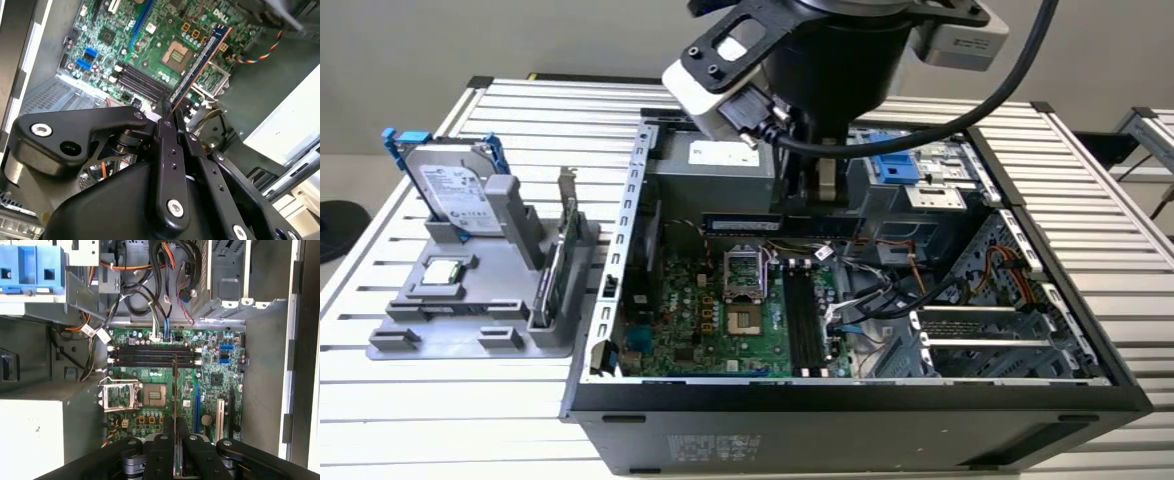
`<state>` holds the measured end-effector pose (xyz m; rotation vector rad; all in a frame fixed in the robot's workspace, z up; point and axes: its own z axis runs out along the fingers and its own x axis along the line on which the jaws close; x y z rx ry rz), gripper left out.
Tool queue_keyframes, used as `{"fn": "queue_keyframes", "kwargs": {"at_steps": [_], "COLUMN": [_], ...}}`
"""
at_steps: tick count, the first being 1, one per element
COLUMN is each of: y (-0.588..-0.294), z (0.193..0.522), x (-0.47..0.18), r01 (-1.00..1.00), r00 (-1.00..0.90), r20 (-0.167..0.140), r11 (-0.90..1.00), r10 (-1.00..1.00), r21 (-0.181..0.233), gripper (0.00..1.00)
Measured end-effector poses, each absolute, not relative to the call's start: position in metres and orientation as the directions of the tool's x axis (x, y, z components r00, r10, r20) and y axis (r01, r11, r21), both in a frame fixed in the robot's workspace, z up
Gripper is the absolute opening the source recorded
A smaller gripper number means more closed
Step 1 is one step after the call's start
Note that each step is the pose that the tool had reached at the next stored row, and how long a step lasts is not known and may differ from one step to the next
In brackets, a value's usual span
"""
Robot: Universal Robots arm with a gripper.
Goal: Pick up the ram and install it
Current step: 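Pick up the ram and move it above insertion slot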
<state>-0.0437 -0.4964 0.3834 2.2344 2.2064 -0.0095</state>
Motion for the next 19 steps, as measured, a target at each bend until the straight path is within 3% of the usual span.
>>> {"fn": "queue_keyframes", "kwargs": {"at_steps": [19], "y": [-0.496], "z": [0.383], "x": [-0.013], "r01": [0.999], "r00": [0.035], "r20": [-0.005], "r11": [-0.035], "r10": [0.999], "r21": [-0.006], "gripper": [0.00]}}
